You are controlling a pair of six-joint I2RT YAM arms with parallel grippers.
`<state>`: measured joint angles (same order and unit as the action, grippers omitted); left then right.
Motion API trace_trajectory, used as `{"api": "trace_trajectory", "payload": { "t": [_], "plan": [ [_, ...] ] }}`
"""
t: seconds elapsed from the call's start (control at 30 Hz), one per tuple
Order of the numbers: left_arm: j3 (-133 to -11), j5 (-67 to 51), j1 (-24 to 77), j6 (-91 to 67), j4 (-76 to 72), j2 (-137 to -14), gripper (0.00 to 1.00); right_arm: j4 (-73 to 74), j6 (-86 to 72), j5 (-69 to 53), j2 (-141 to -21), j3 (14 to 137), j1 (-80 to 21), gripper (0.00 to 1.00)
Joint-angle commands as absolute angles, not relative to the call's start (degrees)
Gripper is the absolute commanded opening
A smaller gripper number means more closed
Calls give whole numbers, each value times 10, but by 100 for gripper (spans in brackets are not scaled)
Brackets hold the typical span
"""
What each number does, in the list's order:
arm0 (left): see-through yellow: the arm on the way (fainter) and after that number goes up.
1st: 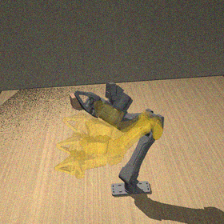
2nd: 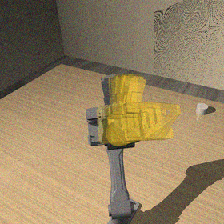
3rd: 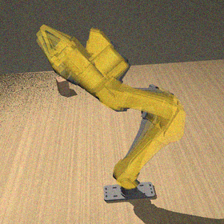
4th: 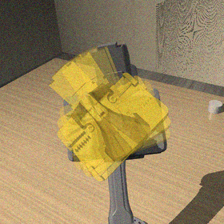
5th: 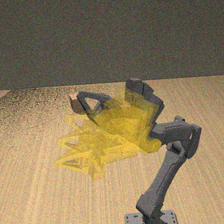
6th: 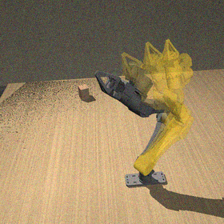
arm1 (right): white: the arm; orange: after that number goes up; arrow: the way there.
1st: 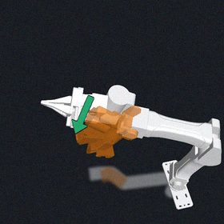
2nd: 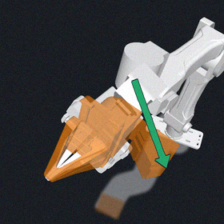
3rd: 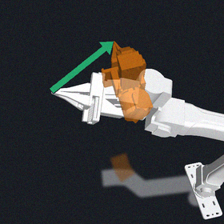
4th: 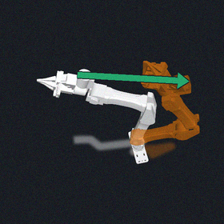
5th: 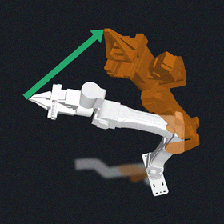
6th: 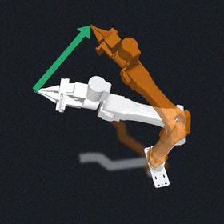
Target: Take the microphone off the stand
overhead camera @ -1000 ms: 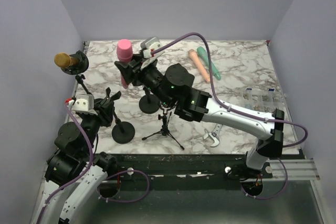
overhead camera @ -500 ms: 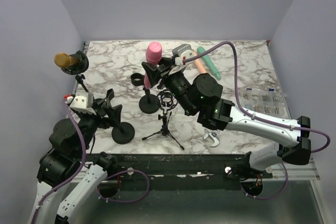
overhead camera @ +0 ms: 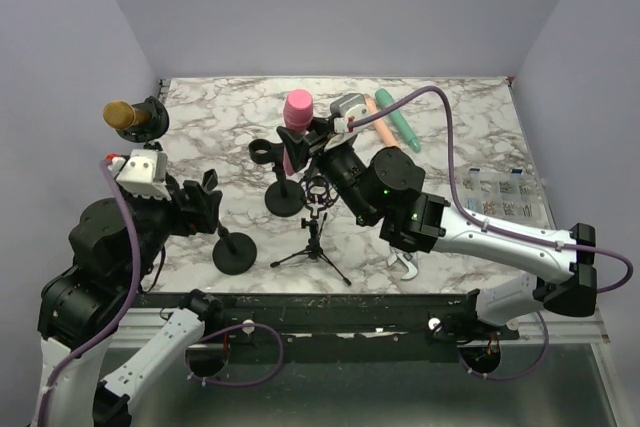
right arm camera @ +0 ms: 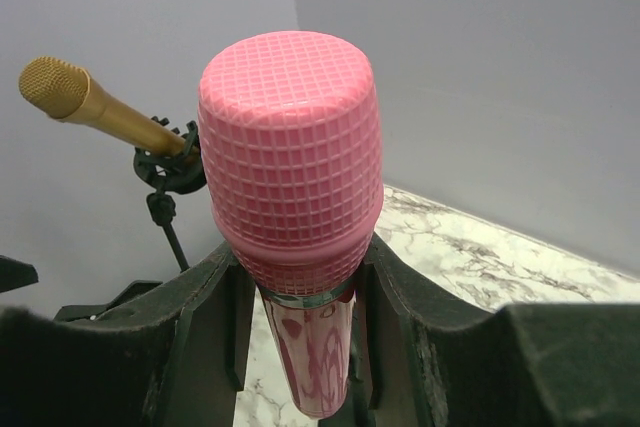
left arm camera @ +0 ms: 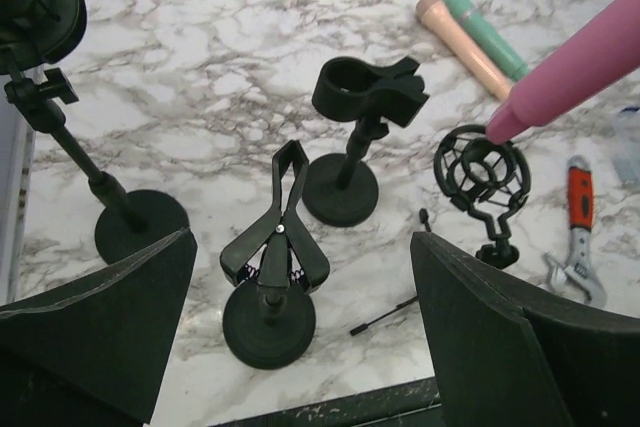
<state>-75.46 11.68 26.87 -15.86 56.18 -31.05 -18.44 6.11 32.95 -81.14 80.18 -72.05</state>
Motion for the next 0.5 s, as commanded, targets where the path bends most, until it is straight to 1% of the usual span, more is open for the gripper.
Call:
{"api": "trace_trajectory", "payload": {
  "t": [0.0,0.1,0.3,0.47],
  "plan": [
    [-760,142,270,-134,624,-343,87,-208,64,331,-784,790,-723,1],
    [-762,156,270,-119,618,-355,79,-212,62,329,-775,779,-722,1],
    [-757,184,270,-90,590,-382,67,-210,61,332,-769,774,-722,1],
    [-740,187,270,-78,572,-397,62,-197,62,337,-772,780,-722,1]
  ]
}}
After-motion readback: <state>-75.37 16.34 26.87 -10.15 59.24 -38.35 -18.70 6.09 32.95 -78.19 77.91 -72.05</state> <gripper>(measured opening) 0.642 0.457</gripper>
